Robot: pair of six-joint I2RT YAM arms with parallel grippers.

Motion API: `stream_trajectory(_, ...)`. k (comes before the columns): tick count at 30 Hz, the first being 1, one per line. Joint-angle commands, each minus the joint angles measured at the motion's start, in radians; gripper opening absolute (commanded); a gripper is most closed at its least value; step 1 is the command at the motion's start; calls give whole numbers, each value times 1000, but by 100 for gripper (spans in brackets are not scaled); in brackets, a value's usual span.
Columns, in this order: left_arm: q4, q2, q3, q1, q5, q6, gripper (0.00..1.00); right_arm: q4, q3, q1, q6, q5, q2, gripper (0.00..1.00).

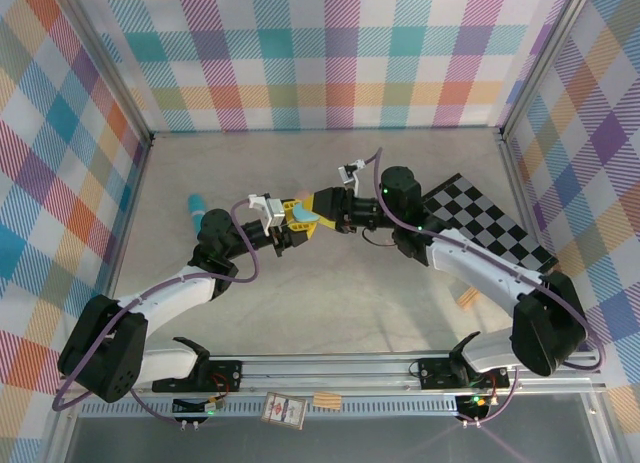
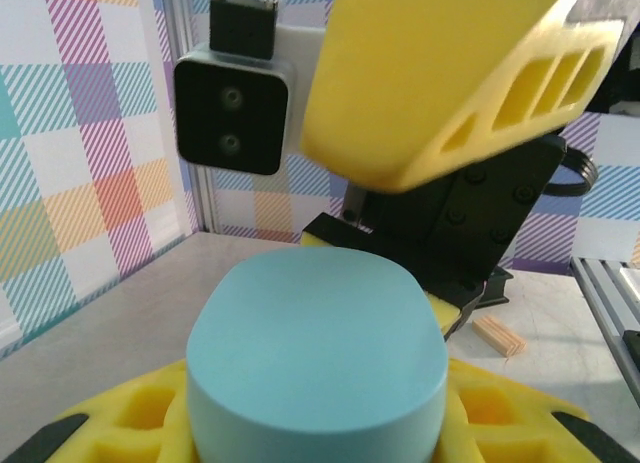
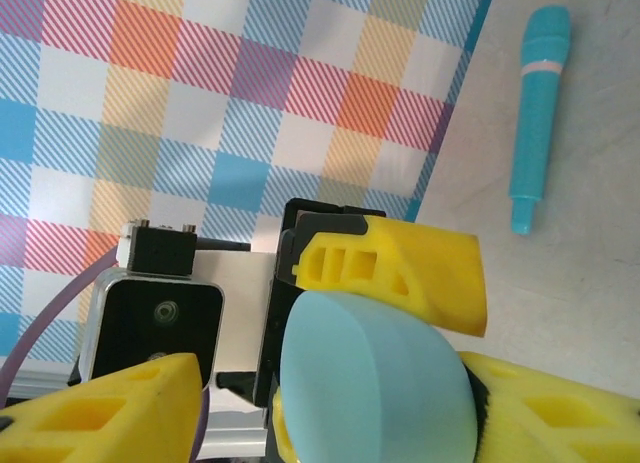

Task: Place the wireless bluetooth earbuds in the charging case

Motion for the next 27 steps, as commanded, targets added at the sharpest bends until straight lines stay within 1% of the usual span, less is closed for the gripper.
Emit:
stream_trajectory(1, 34, -10, 13, -18, 21, -7, 30, 123, -7, 3, 78, -52, 9, 60)
stream_trajectory(2, 29, -12, 11, -17, 19, -5, 30, 127, -9, 4, 82, -51, 12, 57)
stream_trajectory(7, -9, -24, 5, -19, 6, 22, 31, 139, -24, 3, 106, -40, 26, 31)
stream_trajectory(9, -30, -29, 5, -18, -1, 36, 32, 138, -34, -2, 105, -22, 21, 25)
stream_trajectory(10, -41, -35, 3, -19, -9, 44, 36, 128, -37, -5, 98, -16, 19, 24)
stream_trajectory(11, -53, -40, 1, -20, -13, 52, 40, 120, -40, -9, 90, -5, 15, 23)
stream_trajectory(12, -64, -49, -3, -19, -18, 65, 47, 108, -46, -13, 81, 7, 9, 22)
stream_trajectory(13, -74, -60, -9, -19, -32, 73, 56, 97, -52, -18, 70, 21, 2, 22)
stream_trajectory(15, -111, -80, -16, -21, -53, 93, 70, 71, -65, -29, 42, 50, -13, 22)
stream_trajectory(19, -234, -122, -28, -20, -92, 150, 87, -39, -97, -76, -51, 146, -45, 22)
stream_trajectory(21, -272, -134, -42, -20, -130, 163, 100, -88, -119, -113, -95, 199, -45, 22)
stream_trajectory(24, -359, -141, -45, -19, -227, 167, 100, -174, -142, -191, -160, 282, -23, 22)
stream_trajectory(27, -527, -133, 8, -20, -359, 158, 100, -240, -149, -259, -208, 352, 18, 23)
